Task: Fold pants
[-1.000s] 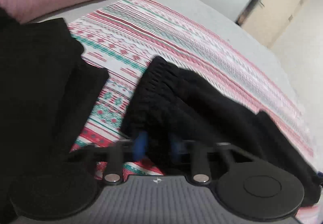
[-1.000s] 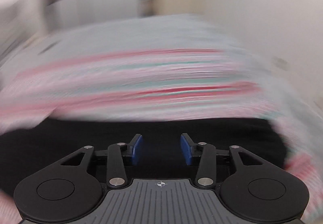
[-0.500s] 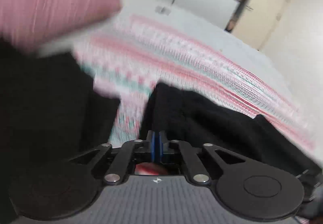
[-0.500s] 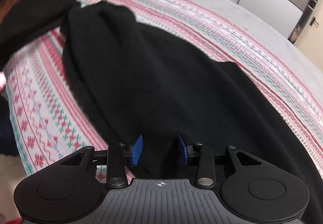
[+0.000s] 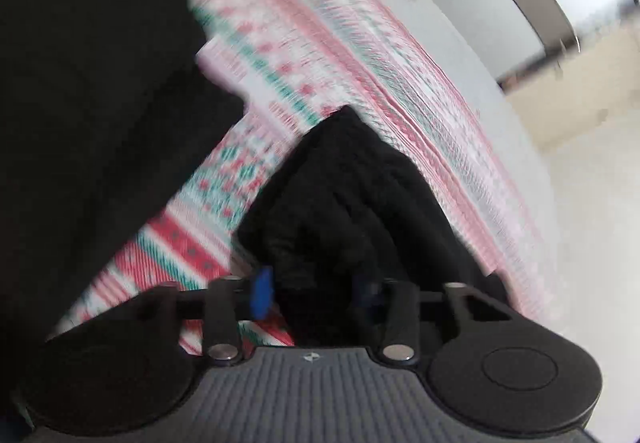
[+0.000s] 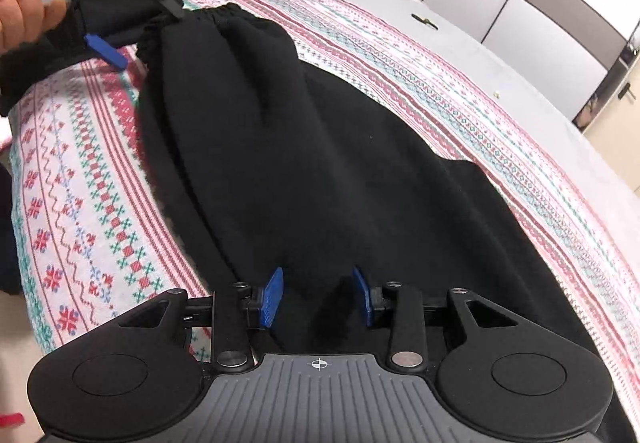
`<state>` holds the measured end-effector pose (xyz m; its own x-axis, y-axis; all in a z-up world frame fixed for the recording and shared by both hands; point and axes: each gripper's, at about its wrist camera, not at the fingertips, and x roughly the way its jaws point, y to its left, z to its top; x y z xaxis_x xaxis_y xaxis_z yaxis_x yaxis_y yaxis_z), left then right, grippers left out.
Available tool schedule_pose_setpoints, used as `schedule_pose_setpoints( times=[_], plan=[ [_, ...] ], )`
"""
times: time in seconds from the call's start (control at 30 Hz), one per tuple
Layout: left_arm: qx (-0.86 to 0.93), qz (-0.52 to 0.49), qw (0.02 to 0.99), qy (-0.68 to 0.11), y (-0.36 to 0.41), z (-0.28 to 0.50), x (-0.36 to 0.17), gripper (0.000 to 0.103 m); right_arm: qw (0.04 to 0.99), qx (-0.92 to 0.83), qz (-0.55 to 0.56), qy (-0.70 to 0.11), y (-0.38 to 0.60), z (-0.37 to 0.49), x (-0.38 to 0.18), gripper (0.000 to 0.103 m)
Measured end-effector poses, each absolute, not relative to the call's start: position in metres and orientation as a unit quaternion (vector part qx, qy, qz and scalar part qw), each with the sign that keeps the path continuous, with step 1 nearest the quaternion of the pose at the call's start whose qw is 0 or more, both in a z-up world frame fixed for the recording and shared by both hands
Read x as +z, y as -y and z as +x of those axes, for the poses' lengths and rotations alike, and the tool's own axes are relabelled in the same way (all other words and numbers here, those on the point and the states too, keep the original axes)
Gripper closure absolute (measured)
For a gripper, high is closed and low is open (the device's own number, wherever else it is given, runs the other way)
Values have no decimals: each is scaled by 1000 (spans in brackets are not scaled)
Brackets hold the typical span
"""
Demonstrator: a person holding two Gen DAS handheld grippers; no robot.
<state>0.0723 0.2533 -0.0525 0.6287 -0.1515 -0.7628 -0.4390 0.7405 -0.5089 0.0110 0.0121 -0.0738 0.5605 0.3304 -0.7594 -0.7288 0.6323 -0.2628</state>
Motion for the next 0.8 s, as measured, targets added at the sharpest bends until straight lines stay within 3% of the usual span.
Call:
schedule_pose_setpoints(
  times=[0.03,0.1,0.37,0.53,0.63,0.73,0.8],
  plan=[
    [83,-335,842,-414,-249,70,-44,60,836,320,-275,-350,-11,14,-72,95],
    [64,-325,856,-397,-245,64,-29,63,848,310,-255,-347,-14,20,-72,100],
    [42,-330,871,-360,-246,77,-17,66,871,300,-195,-336,1,22,-52,101],
    [-24,-194,952,-235,-223,90,28,67,886,284,-168,-325,8,27,-45,103],
    [-10,-146,943,-297,-223,85,9,66,905,287,-131,-286,16,21,-30,103],
    [37,-109,911,-396,-225,86,-33,60,886,306,-134,-321,18,19,-35,103],
    [37,-110,906,-407,-228,78,-42,60,864,319,-172,-350,10,15,-53,103]
  ],
)
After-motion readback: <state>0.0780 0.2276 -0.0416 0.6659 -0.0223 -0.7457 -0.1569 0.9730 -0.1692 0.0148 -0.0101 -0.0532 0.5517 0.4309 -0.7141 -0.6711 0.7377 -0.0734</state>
